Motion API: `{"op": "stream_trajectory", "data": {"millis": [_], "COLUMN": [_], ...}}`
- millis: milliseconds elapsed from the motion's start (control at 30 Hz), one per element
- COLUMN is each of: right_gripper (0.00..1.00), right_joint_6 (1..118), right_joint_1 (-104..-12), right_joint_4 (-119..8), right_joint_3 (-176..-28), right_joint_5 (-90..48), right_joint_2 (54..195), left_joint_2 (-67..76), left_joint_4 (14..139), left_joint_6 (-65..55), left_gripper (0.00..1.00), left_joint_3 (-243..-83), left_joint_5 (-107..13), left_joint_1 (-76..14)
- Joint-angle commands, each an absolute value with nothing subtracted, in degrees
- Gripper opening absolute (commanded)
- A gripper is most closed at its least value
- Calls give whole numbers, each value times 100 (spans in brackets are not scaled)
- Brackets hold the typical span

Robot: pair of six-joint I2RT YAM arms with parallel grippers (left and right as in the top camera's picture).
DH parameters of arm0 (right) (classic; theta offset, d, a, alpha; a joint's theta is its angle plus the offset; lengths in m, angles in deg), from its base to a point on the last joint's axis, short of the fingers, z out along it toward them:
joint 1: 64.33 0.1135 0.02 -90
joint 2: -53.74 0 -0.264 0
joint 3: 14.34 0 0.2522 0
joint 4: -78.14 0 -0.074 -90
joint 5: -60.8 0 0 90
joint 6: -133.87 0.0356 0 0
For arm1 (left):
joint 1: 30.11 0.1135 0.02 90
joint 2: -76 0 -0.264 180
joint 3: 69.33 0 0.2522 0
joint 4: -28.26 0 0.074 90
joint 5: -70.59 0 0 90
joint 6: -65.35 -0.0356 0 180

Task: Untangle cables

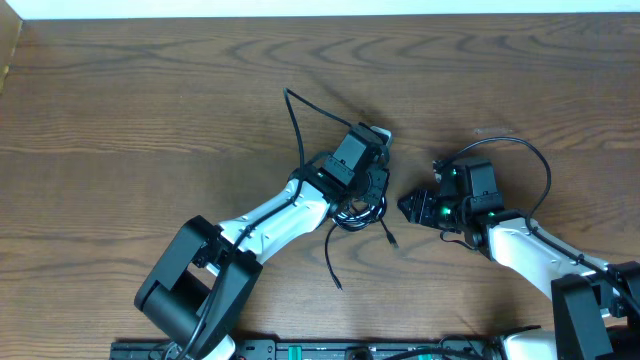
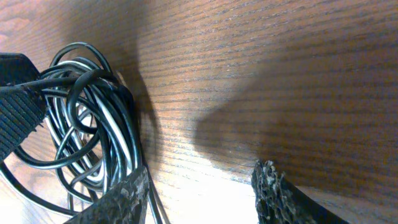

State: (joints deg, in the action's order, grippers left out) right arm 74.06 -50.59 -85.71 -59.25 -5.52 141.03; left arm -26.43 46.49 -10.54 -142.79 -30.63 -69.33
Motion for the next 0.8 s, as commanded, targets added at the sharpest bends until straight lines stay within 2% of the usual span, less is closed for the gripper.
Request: {"op": "stream_trajectory", "data": {"millis": [0,67,167,200,633,767], "right_gripper": [52,51,51,52,51,50], "right_joint_6": [7470,7470,7470,7470,7470,7472], "right_joint_1": [-5031,-5031,-5029,-5029,-5029,-5029], "right_joint_4": [-8492,-8492,-8492,-8492,-8488,-8488], "right_joint_3": [-5893,-5893,-5893,-5893,-5893,-5893], "right_joint_5": [-791,-791,-788,-788,-788,-788], "right_joint_2": [14138,14138,14138,14138,14138,14138], "left_joint_2": [-2503,-2503,-2503,-2503,-2503,-2503], "left_joint_4": [4647,4647,4647,4644,4754,4885], "left_joint_6": [-1126,-1126,-1126,-1128,-1124,-1124], "left_gripper": [36,35,13,12,11,8], "left_joint_3": [-14288,-14288,-14288,-14288,-14288,-14288], "left_joint_5": [-2965,-2965,-2965,-2963,-2963,-2965], "left_joint_1": [-6940,-6940,-6940,-6940,-6940,-6940]}}
